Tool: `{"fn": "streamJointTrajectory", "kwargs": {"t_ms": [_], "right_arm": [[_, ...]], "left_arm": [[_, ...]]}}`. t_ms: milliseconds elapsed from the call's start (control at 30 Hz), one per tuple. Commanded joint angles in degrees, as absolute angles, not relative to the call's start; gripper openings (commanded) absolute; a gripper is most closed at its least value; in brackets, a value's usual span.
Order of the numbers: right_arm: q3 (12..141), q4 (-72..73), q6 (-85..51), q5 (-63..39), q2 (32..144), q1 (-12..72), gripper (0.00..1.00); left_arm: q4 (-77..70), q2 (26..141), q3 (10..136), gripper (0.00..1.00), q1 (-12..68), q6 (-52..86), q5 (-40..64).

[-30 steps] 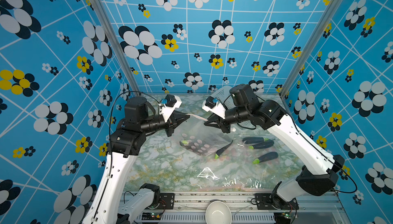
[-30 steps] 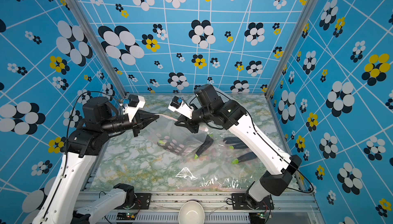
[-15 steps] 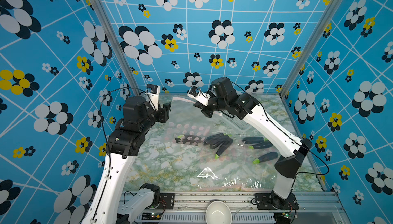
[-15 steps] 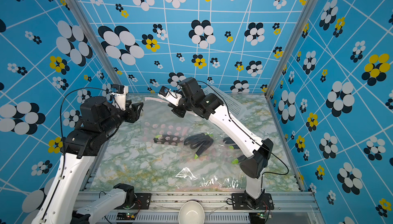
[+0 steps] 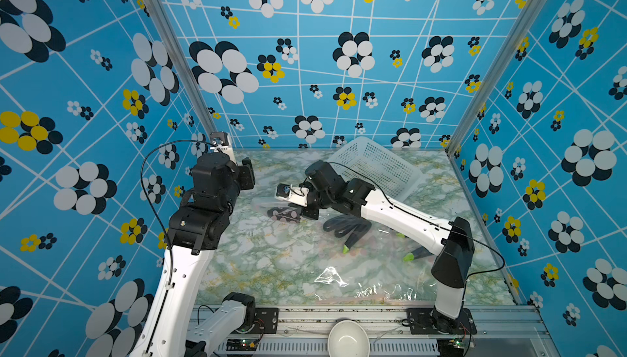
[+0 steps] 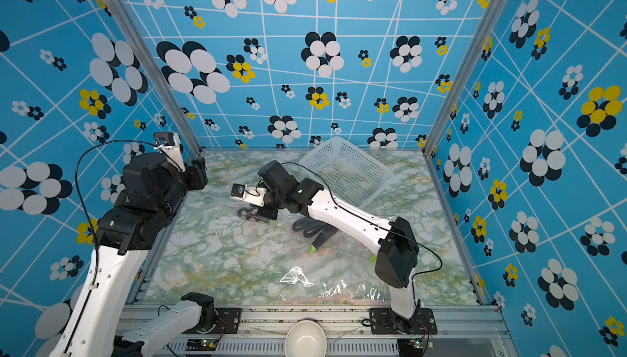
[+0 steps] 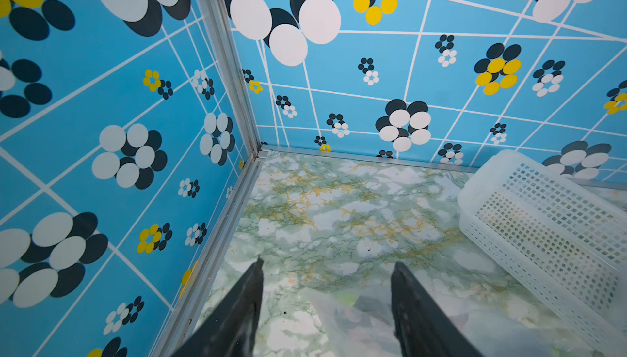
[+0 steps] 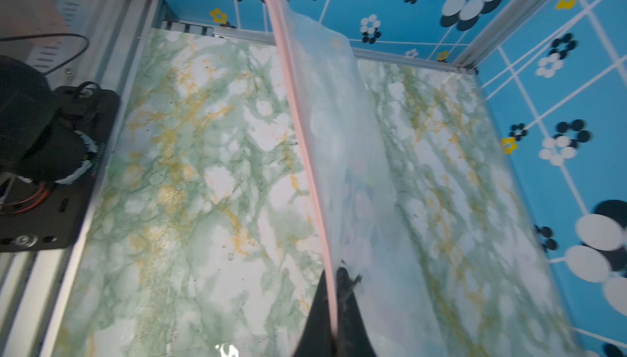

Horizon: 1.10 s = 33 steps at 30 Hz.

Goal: Place the eggplant in a zip-top bag and seal the zipper
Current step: Place the zipper food storage bag at the center of the board.

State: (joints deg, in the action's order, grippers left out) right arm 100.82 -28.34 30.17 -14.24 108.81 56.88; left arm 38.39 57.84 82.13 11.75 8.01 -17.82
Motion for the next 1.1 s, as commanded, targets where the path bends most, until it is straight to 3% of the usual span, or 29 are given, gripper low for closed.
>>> {"fn": "streamJointTrajectory", "kwargs": {"t_ms": [0, 133, 267, 400, 600, 800, 833, 867, 900, 1067], "right_arm": [[96.11, -21.98, 20.37, -23.81, 108.16, 59.49, 0.05], [89.59, -15.46, 11.5, -28.11, 108.23, 63.43, 0.2], [85.26, -8.54, 1.61, -31.97, 106.84, 65.04, 0.47], [80.26, -2.91, -6.13, -32.38, 102.43, 65.22, 0.67], [69.15, -1.71, -10.6, -22.28, 91.18, 62.42, 0.74], [55.57, -4.84, -10.96, -6.26, 75.4, 45.95, 0.8], [53.66, -4.69, -11.22, -4.45, 73.01, 42.35, 0.85], [51.28, -4.49, -11.39, -2.53, 70.25, 37.98, 0.99], [49.37, -4.33, -11.4, -0.87, 67.9, 33.25, 0.99], [42.74, -1.79, -8.63, 4.53, 61.24, 13.53, 0.99]], "left_arm": [[40.21, 57.57, 81.65, 0.62, 11.59, 10.71, -20.23], [41.38, 58.76, 81.84, 0.62, 11.27, 11.67, -18.24], [41.36, 59.95, 80.43, 0.62, 11.12, 13.16, -14.76], [39.57, 59.94, 77.49, 0.63, 10.82, 15.47, -11.82], [34.05, 58.72, 70.58, 0.67, 10.04, 17.54, -11.37], [16.96, 56.28, 54.21, 0.84, 8.39, 17.8, -18.47], [13.93, 56.0, 51.59, 0.86, 8.37, 17.71, -20.34], [10.42, 55.99, 48.79, 0.9, 8.34, 16.96, -22.07], [7.63, 56.17, 46.19, 1.0, 8.35, 16.0, -23.51], [-8.2, 59.18, 34.06, 0.99, 8.53, 8.24, -29.63]]}}
